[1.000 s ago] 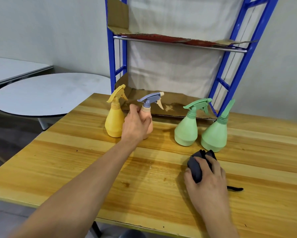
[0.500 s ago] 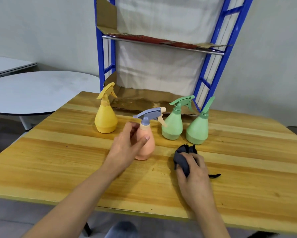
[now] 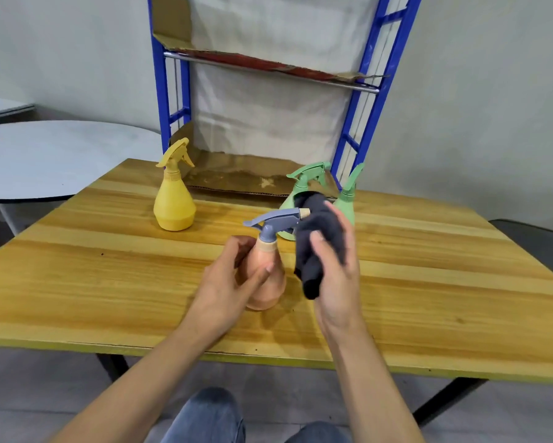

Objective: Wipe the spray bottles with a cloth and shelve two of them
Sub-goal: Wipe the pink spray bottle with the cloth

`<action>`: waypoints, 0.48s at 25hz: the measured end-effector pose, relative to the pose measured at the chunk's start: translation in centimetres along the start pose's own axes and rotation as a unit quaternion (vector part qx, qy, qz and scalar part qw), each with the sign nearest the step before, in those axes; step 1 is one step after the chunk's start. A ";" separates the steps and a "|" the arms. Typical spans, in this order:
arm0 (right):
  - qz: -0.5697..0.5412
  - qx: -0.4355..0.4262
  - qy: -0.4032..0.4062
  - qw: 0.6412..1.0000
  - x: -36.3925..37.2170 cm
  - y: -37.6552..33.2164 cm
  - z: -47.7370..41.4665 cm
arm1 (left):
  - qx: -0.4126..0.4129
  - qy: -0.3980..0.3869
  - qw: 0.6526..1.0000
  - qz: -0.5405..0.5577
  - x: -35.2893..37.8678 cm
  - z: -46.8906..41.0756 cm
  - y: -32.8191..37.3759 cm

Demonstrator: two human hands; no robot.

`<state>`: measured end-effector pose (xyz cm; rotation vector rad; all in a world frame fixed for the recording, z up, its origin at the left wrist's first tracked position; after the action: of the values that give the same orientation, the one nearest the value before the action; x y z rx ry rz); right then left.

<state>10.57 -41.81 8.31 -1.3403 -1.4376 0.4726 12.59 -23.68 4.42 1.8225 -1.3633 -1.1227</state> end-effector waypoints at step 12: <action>0.230 -0.041 -0.120 0.965 1.7 -0.5 -1.3 | 0.057 0.003 0.997 -0.050 0.5 0.6 0.5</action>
<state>11.81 -40.93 9.89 -1.7402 -1.3445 0.9123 11.83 -24.32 4.44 1.9928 -1.3705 -1.1092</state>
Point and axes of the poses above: each hand's wrist, its own z-axis away from the middle knuckle, its own x-axis out of the palm, y = z × x, the point moved 7 cm from there along -z, towards the middle knuckle, and after that the axes turned 4 degrees about y, right-handed, at the moved point
